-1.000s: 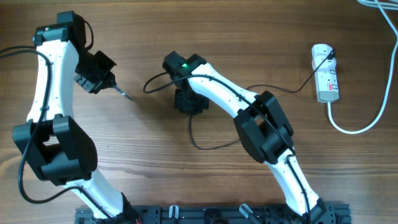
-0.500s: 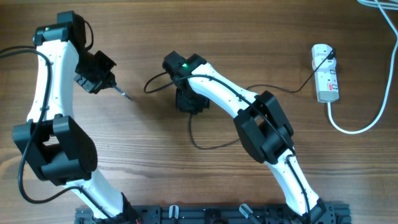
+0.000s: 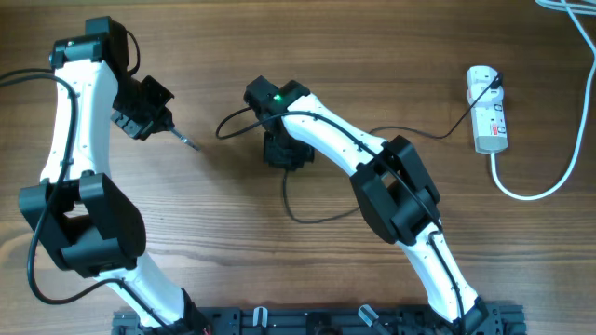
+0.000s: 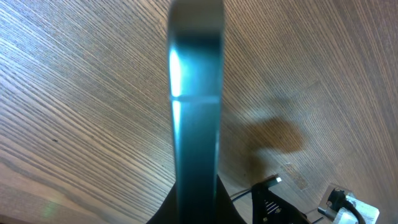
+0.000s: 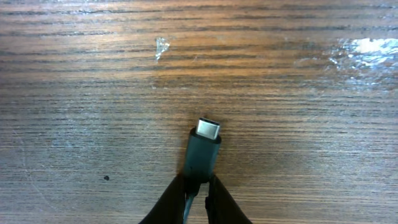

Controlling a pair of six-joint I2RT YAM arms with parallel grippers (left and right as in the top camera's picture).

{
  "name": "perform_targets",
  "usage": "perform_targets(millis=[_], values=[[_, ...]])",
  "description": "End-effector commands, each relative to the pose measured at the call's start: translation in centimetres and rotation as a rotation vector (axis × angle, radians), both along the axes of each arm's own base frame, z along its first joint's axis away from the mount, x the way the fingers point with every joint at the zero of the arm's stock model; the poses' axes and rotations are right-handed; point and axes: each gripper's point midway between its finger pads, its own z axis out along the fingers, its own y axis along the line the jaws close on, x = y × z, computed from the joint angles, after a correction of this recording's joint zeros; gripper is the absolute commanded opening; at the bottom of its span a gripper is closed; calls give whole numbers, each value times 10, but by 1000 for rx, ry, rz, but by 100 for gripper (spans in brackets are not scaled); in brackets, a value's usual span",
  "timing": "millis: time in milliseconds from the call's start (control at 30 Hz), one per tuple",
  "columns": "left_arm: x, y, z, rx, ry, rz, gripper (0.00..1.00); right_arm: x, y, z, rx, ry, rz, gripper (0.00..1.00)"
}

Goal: Plug charger to phone and switch on socket

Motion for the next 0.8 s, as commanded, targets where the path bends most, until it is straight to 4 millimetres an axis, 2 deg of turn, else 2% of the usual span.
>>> perform_targets(millis=[0,233,400,600,667,767], values=[[-1,2,9,9,-22,12,4,-14,-15,-38,-64,82,-30,15],[-1,2,9,9,-23,12,4,-16,-13,-38,-52,90,-34,13],[-1,2,9,9,-23,12,4,-16,-11,-38,-45,91,-35,5],[-1,0,10,0,-25,8,4,-13,-9,-37,-34,82,-20,4],[4,-10,12,-60,-60,-46,4,-12,-5,-32,-10,83,21,4],[22,-49,30,-278,-217,-228,4,-12,5,-13,52,85,80,4]])
